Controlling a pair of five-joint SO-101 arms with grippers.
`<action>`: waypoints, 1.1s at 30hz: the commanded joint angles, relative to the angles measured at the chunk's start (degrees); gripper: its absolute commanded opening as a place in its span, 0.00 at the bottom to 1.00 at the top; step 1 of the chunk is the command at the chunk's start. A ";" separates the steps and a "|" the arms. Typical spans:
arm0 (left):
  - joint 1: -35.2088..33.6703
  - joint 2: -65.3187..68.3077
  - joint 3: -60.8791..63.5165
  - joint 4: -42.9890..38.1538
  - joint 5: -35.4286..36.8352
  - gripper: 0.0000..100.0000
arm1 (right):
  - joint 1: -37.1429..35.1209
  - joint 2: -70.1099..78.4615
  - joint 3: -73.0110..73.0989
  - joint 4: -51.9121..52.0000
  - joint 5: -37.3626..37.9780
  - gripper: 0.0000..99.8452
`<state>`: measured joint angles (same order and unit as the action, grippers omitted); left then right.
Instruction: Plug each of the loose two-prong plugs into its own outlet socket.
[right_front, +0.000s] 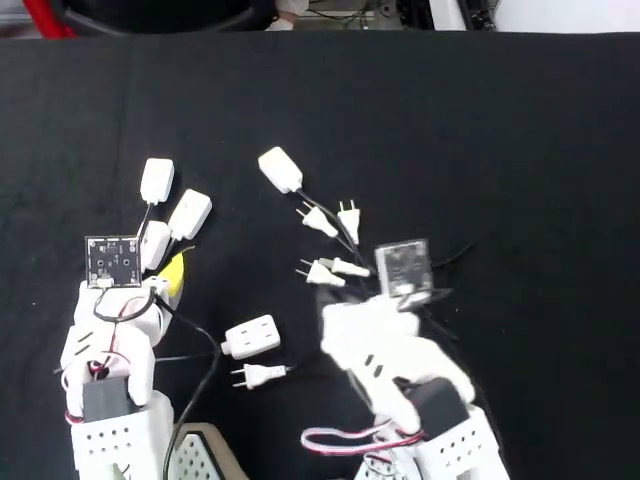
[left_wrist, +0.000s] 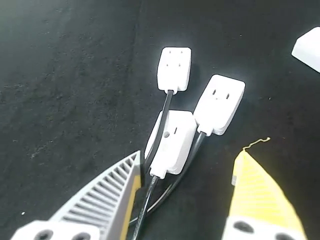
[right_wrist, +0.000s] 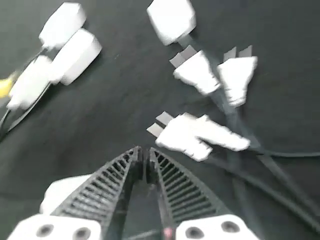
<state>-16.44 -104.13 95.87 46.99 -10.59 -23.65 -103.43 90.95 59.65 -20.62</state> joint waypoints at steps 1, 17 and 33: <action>-0.66 -0.18 0.66 -0.70 -0.70 0.29 | 7.74 -1.71 -4.70 0.44 0.53 0.01; -0.66 -0.09 1.10 -0.79 -0.70 0.29 | 13.89 52.44 -25.10 -6.86 -4.40 0.10; -0.66 -0.09 1.45 -1.14 -0.79 0.29 | 3.25 90.15 -51.38 13.71 -7.47 0.10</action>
<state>-16.53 -104.13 96.13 46.99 -10.77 -16.70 -16.66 42.59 73.36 -25.98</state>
